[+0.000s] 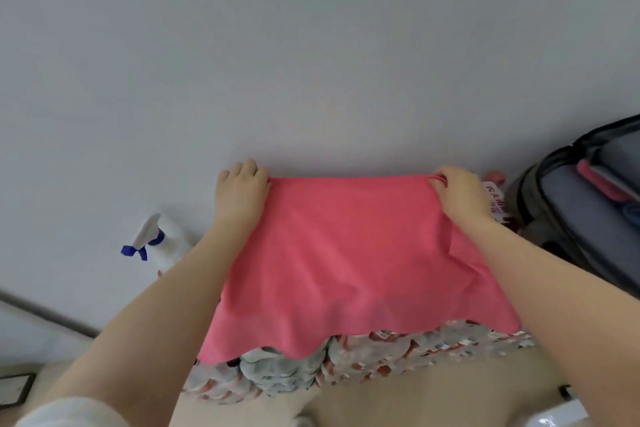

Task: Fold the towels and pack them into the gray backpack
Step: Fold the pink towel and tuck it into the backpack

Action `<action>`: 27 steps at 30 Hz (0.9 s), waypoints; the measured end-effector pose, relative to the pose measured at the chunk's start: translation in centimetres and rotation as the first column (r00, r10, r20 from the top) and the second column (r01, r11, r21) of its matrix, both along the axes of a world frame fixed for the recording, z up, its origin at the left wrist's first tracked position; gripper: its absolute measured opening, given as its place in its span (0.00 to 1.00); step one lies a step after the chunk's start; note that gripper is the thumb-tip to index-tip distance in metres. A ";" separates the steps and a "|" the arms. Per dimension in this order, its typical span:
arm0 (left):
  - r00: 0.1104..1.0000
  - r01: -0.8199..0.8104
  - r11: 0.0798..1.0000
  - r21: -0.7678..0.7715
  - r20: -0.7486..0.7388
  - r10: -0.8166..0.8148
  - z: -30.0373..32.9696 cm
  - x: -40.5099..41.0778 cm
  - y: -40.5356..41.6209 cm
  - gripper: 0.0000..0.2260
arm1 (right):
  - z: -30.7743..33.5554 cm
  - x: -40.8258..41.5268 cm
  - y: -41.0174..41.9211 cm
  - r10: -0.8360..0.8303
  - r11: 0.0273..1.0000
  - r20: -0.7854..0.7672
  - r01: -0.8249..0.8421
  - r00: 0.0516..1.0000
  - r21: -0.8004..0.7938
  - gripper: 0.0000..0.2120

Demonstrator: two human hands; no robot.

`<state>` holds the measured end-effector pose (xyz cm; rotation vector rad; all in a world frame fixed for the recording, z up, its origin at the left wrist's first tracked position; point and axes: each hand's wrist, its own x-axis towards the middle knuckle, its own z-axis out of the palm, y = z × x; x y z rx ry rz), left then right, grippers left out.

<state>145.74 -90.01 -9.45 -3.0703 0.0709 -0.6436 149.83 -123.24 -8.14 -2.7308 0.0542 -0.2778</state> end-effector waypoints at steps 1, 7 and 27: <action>0.999 -0.009 0.999 0.041 -0.032 0.011 -1.0 0.8 0.2 0.09 | -0.5 0.4 -0.1 0.013 0.999 -0.029 -0.014 0.999 -0.041 0.09; 0.993 -0.115 0.993 0.020 -0.029 0.116 -2.7 1.7 -1.2 0.08 | -1.1 1.6 -1.9 0.098 0.977 -0.207 -0.134 0.973 -0.165 0.11; 0.813 0.298 0.906 -0.300 -0.417 -0.406 -1.5 0.3 -28.9 0.26 | 5.6 7.8 -9.9 0.384 0.887 -0.481 -0.459 0.789 -0.045 0.11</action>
